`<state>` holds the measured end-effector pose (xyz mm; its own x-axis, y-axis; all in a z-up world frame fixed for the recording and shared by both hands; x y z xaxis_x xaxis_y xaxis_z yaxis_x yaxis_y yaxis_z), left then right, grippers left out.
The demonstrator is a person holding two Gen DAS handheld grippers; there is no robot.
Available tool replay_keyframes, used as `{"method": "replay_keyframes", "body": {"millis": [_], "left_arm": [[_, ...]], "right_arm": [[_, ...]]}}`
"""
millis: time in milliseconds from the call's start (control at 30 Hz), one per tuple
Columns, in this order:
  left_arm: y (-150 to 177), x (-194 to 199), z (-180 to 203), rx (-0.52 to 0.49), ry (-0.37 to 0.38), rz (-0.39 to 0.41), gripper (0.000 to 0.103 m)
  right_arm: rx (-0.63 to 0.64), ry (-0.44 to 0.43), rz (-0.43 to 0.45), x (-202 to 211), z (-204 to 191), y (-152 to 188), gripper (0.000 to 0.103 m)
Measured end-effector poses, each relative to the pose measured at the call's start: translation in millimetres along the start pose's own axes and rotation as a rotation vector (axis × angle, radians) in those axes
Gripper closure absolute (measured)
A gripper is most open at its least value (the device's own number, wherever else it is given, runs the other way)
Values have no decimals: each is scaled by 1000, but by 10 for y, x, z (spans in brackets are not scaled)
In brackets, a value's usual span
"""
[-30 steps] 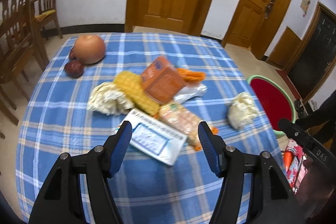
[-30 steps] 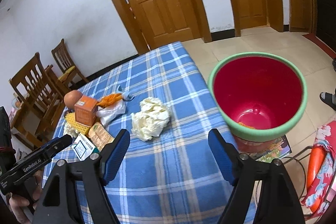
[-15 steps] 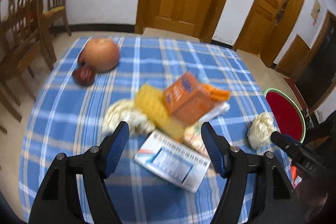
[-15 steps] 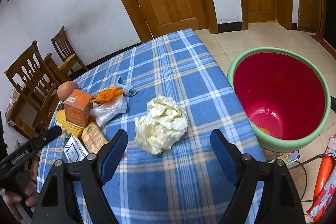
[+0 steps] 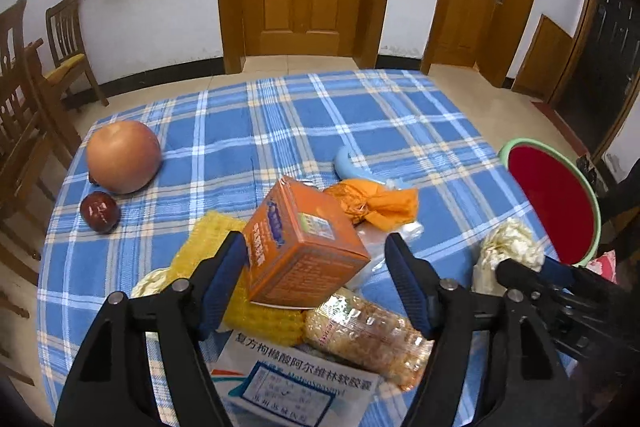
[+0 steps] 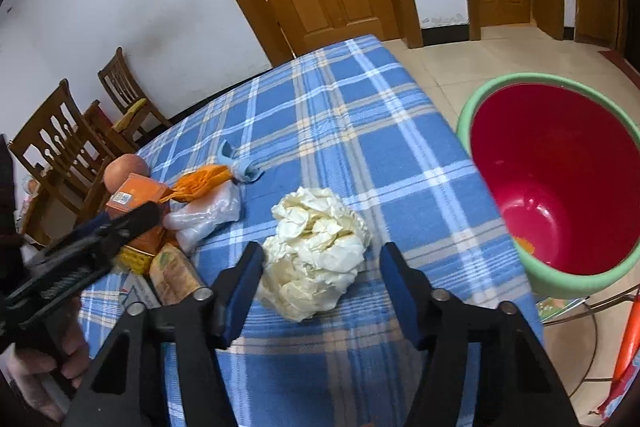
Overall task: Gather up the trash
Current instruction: 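Grasp the crumpled tissue with the right tool while the left tool grasps the orange box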
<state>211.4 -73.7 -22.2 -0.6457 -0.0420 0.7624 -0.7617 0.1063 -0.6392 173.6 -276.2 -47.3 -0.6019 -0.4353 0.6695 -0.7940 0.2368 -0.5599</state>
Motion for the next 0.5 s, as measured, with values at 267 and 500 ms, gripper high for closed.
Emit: {"method": "replay_keyframes", "body": {"millis": [267, 500], "left_arm": [[43, 48, 5, 13, 27, 18, 45], [39, 262, 74, 35, 93, 44, 46]], "right_arm": [[24, -9, 13, 24, -75, 24, 59], [19, -27, 29, 153, -59, 55, 76]]}}
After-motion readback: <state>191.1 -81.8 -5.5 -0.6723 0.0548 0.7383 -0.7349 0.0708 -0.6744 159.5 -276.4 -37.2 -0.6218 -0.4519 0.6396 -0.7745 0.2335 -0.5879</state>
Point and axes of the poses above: each gripper's, at about its wrist camera, not at the fingertips, and x roughly against the way its jaws point, z to its right, y to its underside, the point moved 5 cm from there along -x, roughly the way its jaws point, and after that the axes turned 12 degrees about -y, right-handed, at the moved point
